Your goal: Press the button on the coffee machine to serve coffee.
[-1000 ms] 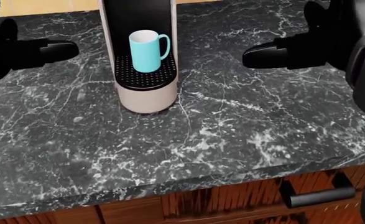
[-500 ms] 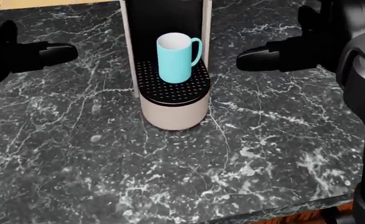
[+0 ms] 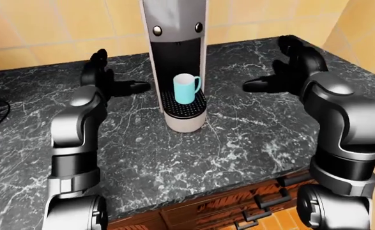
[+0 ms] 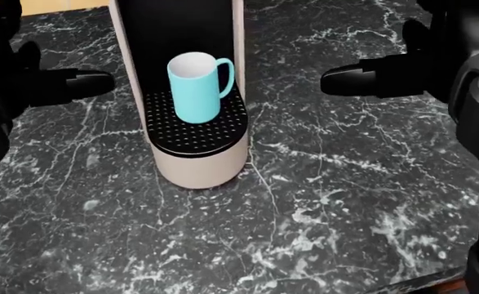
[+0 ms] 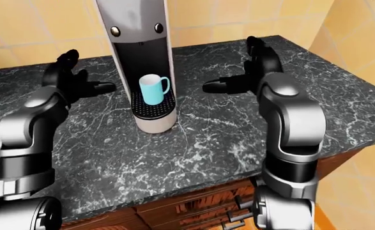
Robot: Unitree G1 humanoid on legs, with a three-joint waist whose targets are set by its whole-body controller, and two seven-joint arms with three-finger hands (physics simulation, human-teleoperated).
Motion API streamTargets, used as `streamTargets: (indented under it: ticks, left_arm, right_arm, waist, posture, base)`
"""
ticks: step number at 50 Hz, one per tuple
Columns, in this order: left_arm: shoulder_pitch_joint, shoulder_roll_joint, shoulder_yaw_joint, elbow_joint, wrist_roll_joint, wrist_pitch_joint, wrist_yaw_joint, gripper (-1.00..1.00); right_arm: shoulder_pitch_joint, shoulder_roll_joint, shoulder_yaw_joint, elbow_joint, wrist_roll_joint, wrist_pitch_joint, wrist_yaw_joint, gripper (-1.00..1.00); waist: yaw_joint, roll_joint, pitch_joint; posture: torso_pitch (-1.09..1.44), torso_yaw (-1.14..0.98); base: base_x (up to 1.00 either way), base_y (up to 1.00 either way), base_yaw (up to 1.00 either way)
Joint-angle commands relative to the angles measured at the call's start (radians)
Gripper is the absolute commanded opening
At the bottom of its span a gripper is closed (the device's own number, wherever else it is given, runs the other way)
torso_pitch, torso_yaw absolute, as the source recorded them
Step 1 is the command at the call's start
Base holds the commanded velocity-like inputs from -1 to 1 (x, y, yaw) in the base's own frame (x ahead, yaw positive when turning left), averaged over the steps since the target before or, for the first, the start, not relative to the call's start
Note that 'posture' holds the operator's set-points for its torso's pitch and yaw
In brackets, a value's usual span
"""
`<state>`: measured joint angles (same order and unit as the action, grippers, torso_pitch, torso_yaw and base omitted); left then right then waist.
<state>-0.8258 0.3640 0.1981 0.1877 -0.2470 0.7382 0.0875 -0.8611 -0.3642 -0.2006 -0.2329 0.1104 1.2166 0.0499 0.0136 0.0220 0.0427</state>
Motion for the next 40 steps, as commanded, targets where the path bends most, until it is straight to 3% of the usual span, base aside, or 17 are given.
streamTargets:
  ticks: [1,17,25,40]
  left_arm:
    - [-0.041,0.012,0.017,-0.04,0.006,-0.043,0.004,1.0]
    - [-0.059,0.021,0.02,-0.027,-0.022,-0.01,0.013,1.0]
    - [-0.066,0.016,0.016,-0.029,-0.021,-0.001,0.016,1.0]
    - [-0.066,0.022,0.019,-0.029,-0.026,-0.002,0.017,1.0]
  right_arm:
    - [-0.042,-0.007,0.001,-0.033,0.005,-0.048,0.003,1.0]
    - [-0.047,-0.01,0.0,-0.022,0.004,-0.054,0.005,1.0]
    - [-0.048,-0.017,-0.004,-0.033,0.007,-0.04,0.007,1.0]
    - [-0.043,-0.016,-0.006,-0.027,0.011,-0.052,0.002,1.0]
  waist:
    - [-0.003,-0.01,-0.031]
    - [-0.006,-0.02,-0.036]
    - [-0.006,-0.022,-0.061]
    - [-0.005,-0.022,-0.139]
  posture:
    - [0.0,0.0]
    - [-0.01,0.0]
    - [-0.06,0.0]
    - [-0.18,0.0]
  base:
    - [0.0,0.0,0.0]
    - [0.0,0.0,0.0]
    - [0.0,0.0,0.0]
    - [0.0,0.0,0.0]
